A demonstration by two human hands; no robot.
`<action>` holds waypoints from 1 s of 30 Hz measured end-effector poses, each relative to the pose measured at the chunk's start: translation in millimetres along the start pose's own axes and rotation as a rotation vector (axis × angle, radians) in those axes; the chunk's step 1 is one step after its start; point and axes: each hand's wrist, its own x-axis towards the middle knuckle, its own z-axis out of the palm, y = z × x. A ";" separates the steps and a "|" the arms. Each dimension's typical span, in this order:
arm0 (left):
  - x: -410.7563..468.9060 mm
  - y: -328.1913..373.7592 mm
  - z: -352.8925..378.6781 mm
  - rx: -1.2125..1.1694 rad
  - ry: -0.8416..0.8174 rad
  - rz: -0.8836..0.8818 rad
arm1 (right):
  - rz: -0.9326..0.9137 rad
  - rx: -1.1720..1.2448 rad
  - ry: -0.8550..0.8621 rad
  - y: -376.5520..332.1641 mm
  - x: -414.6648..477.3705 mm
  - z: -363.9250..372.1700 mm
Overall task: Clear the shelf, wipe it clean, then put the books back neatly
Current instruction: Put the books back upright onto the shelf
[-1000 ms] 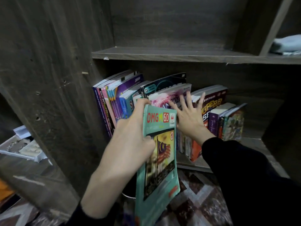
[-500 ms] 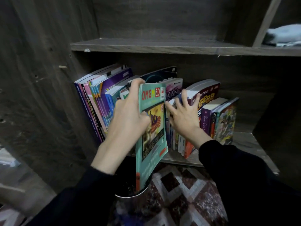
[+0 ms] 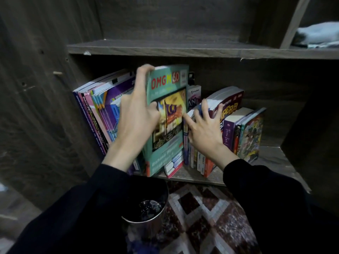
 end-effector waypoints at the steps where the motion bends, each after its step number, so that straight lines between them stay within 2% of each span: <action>1: -0.5 -0.1 3.9 -0.029 0.035 0.023 | -0.001 0.010 -0.001 0.0 -0.7 -0.2; 6: -10.9 -23.2 59.2 -0.047 0.037 0.097 | 0.016 0.026 0.011 1.9 -6.2 -0.6; 11: -24.2 -46.7 113.0 -0.100 -0.009 -0.081 | -0.010 0.028 0.048 3.8 -5.1 0.2; 14: -23.9 -62.3 122.7 -0.070 -0.026 -0.145 | -0.057 -0.005 -0.061 3.7 -2.6 -1.4; 17: -18.9 -69.5 114.4 -0.039 -0.099 -0.181 | -0.064 -0.024 -0.085 2.0 -0.5 -5.7; 19: -21.0 -65.7 108.4 0.038 -0.102 -0.153 | -0.095 0.043 -0.002 3.6 -3.7 -6.7; 21: -34.9 -60.6 109.8 0.208 0.010 -0.098 | -0.098 0.224 0.271 8.8 -15.8 -2.2; 23: -60.1 -59.6 121.8 0.316 0.155 -0.119 | 0.080 0.478 0.565 19.6 -35.7 8.5; 25: -86.8 -62.5 141.3 0.295 0.213 -0.248 | 0.508 0.689 0.717 35.9 -56.0 23.4; 26: -97.7 -64.1 150.8 0.254 0.196 -0.332 | 0.768 0.758 0.703 47.1 -62.0 32.1; 28: -111.2 -66.7 166.4 0.117 0.148 -0.520 | 1.216 0.920 0.452 76.0 -67.0 62.3; 30: -115.7 -70.5 178.1 0.006 0.155 -0.631 | 1.442 1.154 0.140 107.0 -70.2 103.6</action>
